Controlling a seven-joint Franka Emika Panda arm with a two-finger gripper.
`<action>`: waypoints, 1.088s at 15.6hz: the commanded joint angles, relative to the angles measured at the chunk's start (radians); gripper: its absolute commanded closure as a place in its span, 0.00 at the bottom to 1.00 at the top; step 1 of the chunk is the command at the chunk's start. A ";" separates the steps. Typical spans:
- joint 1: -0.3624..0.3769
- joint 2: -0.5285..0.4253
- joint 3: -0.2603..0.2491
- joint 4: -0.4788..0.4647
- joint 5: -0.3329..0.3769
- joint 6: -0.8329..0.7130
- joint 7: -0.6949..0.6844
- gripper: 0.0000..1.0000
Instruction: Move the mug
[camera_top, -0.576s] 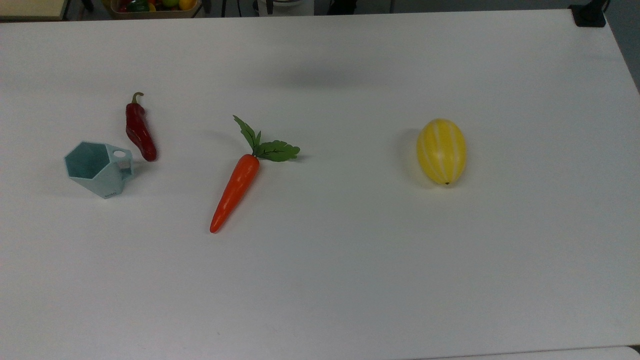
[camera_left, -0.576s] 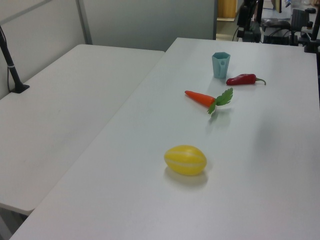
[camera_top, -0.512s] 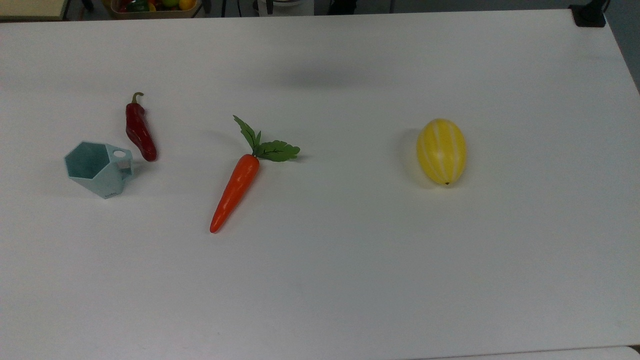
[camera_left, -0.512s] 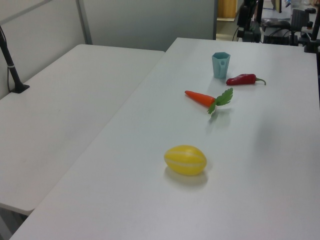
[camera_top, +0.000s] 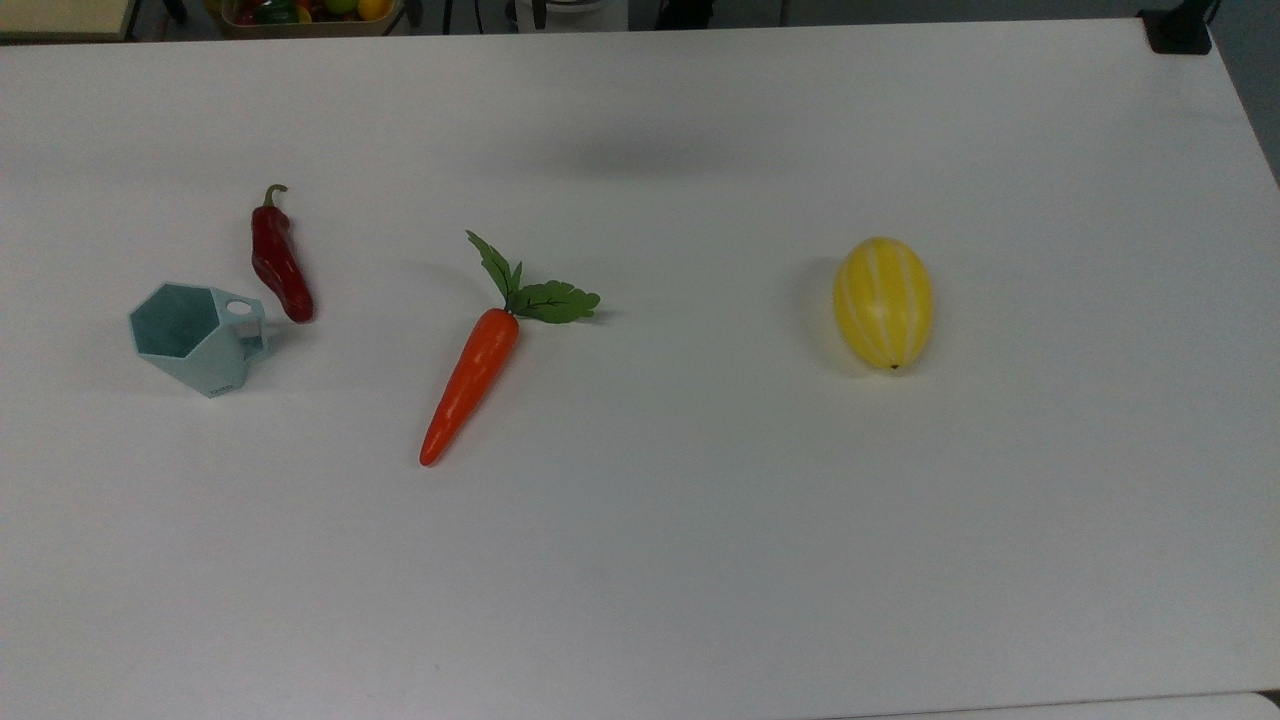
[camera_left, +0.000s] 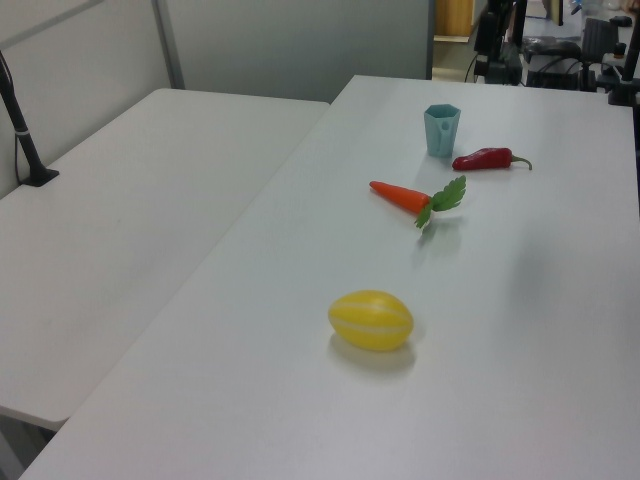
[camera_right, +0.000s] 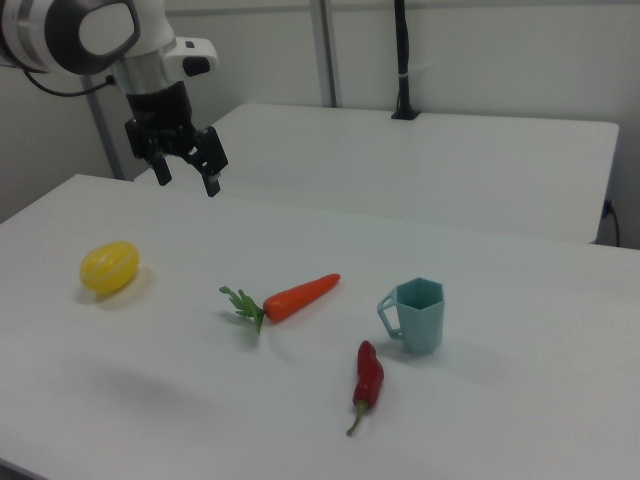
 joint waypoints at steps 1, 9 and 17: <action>0.024 -0.024 -0.024 -0.039 0.004 0.020 -0.004 0.00; 0.024 -0.024 -0.021 -0.042 0.006 0.017 -0.006 0.00; 0.025 -0.025 -0.019 -0.062 0.006 0.009 -0.012 0.00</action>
